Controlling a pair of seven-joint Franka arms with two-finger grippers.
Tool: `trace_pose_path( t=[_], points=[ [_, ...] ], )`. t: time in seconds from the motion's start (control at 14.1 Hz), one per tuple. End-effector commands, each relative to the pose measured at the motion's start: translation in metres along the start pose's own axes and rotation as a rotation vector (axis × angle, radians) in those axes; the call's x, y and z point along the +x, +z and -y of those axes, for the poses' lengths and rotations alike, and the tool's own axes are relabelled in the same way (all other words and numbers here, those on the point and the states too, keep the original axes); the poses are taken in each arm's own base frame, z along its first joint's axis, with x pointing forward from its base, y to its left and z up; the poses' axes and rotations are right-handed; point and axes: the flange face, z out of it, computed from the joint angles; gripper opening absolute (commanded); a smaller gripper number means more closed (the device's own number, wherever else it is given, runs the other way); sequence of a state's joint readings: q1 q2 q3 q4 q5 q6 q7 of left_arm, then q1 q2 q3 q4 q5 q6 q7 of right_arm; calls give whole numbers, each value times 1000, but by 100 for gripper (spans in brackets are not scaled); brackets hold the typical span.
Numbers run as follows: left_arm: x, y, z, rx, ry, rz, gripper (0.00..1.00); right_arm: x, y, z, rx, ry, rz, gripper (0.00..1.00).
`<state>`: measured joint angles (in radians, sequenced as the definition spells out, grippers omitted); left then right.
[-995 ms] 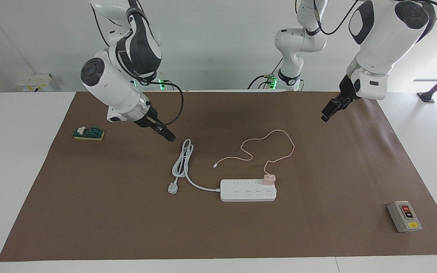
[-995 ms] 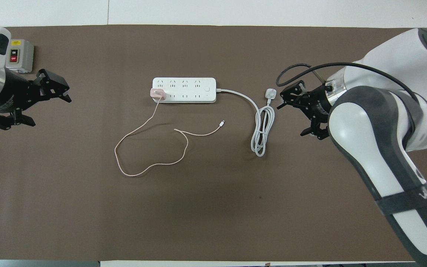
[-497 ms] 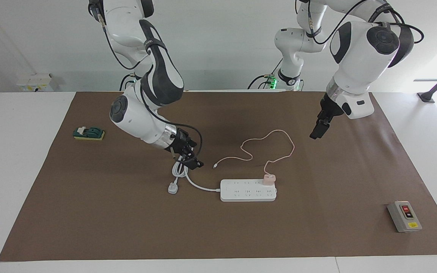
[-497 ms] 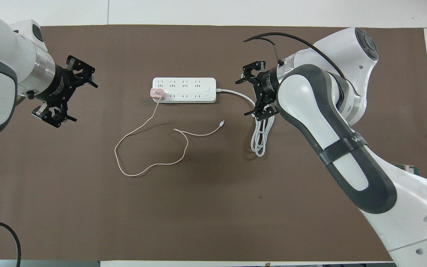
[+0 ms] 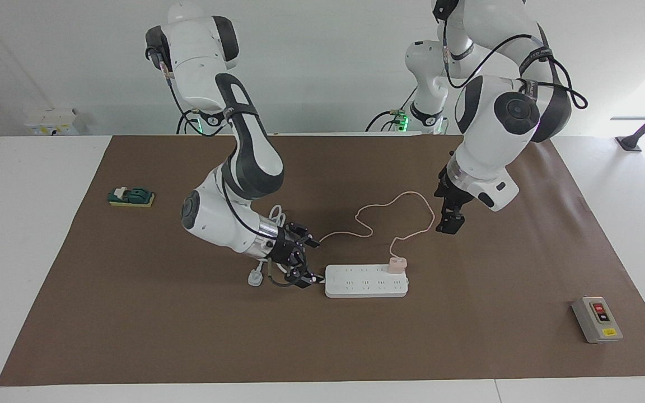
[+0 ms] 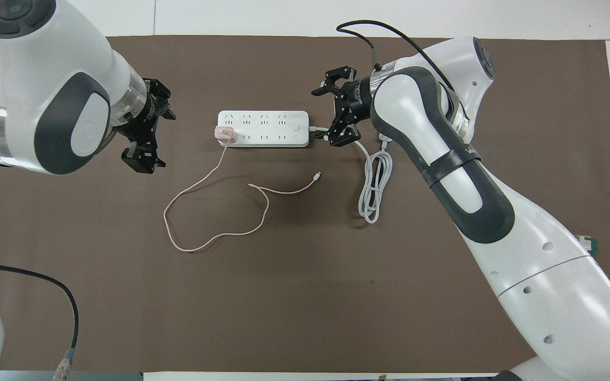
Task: Unplug charger and place it aside
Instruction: 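Hold the strip with the right gripper while the left gripper grasps the charger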
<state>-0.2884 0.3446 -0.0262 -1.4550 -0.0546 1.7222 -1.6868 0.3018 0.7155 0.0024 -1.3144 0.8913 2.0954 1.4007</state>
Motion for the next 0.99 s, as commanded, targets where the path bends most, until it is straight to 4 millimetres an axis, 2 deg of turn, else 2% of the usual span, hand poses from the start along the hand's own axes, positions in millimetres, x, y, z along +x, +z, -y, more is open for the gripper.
trace_pose_path(
  t=[0.0,0.07,0.21,0.36,0.5,0.64,0.71,0.92],
  points=[
    [-9,27,-28,-40,-59,22,100,15,32,13,-69,47,32,100],
    [-16,36,-33,-58,-55,24,100,20,43,10,-96,52,30,100],
    [-21,41,-40,-90,-87,31,100,26,53,9,-136,49,33,100],
    [-30,62,-43,-68,-82,22,100,20,63,14,-146,28,37,100],
    [-44,79,-46,-64,-98,17,100,23,70,14,-146,32,38,100],
    [-52,93,-53,-92,-137,23,100,14,88,11,-138,11,22,100],
    [-60,96,-53,-92,-141,20,100,16,89,15,-121,13,17,100],
    [-62,106,-54,-92,-183,-7,100,10,93,23,-63,31,12,100]
  ],
)
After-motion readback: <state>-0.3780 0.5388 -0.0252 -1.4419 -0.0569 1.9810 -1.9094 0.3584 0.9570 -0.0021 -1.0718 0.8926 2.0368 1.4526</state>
